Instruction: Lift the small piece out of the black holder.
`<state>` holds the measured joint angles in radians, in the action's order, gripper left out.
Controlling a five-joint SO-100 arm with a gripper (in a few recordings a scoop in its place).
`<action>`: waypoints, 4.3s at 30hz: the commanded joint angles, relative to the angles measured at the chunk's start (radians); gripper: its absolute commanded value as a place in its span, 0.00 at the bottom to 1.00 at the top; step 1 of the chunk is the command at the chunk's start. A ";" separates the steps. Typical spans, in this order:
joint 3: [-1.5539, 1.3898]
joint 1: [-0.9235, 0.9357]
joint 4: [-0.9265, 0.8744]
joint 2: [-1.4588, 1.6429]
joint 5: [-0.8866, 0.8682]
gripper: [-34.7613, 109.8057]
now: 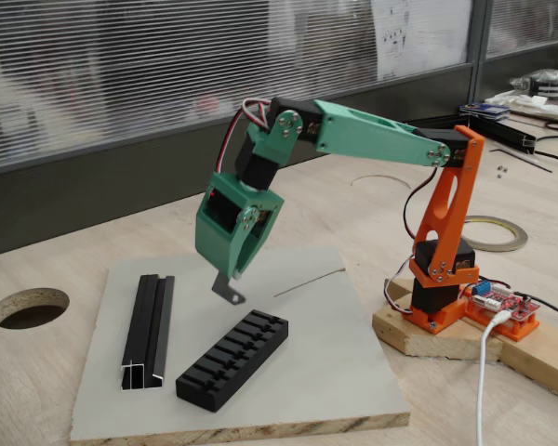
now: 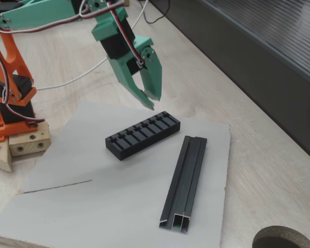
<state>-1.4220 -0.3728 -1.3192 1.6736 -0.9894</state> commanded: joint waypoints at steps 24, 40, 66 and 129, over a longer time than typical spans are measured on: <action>0.011 -0.002 -0.011 0.213 -0.011 0.26; 0.005 0.000 -0.012 0.241 -0.011 0.26; 0.015 0.227 -0.002 0.270 -0.011 0.26; 0.017 0.225 -0.003 0.272 -0.011 0.26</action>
<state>-1.4235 -0.1457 -1.3192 1.9052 -0.9894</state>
